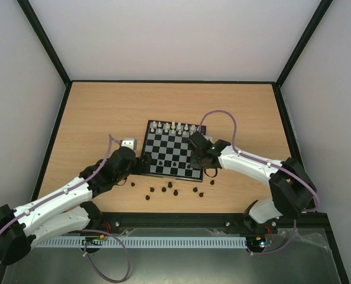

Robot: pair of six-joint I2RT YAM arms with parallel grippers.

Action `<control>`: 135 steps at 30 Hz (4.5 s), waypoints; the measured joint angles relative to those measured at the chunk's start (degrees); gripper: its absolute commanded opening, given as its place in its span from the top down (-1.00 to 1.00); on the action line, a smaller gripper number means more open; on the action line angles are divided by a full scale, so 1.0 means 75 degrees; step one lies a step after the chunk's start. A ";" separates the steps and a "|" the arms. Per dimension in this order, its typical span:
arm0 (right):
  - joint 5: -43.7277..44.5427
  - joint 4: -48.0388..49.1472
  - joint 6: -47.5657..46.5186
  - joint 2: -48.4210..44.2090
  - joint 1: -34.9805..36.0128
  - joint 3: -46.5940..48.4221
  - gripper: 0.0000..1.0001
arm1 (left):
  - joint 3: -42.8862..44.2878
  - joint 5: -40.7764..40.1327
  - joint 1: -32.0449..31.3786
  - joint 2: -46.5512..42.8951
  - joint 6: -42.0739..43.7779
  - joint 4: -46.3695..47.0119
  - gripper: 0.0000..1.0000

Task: Set up the chess pieces on the board
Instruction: Place the chess piece on the chessboard, then pick up the chess piece at the center of the board.

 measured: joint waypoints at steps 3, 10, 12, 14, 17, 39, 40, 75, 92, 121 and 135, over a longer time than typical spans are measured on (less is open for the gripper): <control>-0.0052 -0.0023 -0.0082 0.0259 0.0029 0.0096 0.97 | 0.0000 -0.0050 0.0006 -0.0038 -0.0023 -0.0038 -0.98; -0.0227 -0.0032 -0.0262 0.0726 0.0064 0.0099 0.95 | 0.0000 -0.0146 0.0009 -0.0070 -0.0087 -0.0207 -0.98; -0.0262 -0.0026 -0.0294 0.0796 0.0070 0.0102 0.93 | 0.0000 -0.0169 0.0017 -0.0073 -0.0102 -0.0227 -0.98; -0.0283 -0.0026 -0.0329 0.0868 0.0070 0.0102 0.90 | 0.0000 -0.0189 0.0041 -0.0073 -0.0114 -0.0239 -0.98; -0.0303 -0.0009 -0.0379 0.0906 0.0073 0.0114 0.83 | 0.0000 -0.0207 0.0058 -0.0073 -0.0137 -0.0259 -0.98; -0.0326 -0.0035 -0.0589 0.0213 0.0079 0.0184 0.14 | 0.0000 -0.0318 0.0131 -0.0140 -0.0289 -0.0373 -0.98; -0.0309 -0.0032 -0.0612 0.0111 0.0079 0.0224 0.09 | 0.0000 -0.0338 0.0137 -0.0131 -0.0315 -0.0388 -0.98; 0.0169 0.0979 -0.1760 -0.1504 0.0082 -0.0192 -0.97 | -0.0370 -0.0493 0.0265 0.0265 -0.1279 -0.0708 -0.98; -0.0023 0.1521 -0.1982 -0.1973 -0.0347 -0.0868 -0.97 | -0.0973 -0.0160 0.0187 0.0256 -0.2142 -0.0944 -0.97; -0.0536 0.1746 -0.2034 -0.1973 -0.0382 -0.1067 -0.97 | -0.1154 -0.0909 -0.1084 0.1285 -0.3296 -0.1169 0.46; -0.0627 0.1795 -0.2034 -0.2025 -0.0385 -0.1174 -0.97 | -0.1005 -0.1221 -0.1370 0.1955 -0.3340 -0.1154 0.96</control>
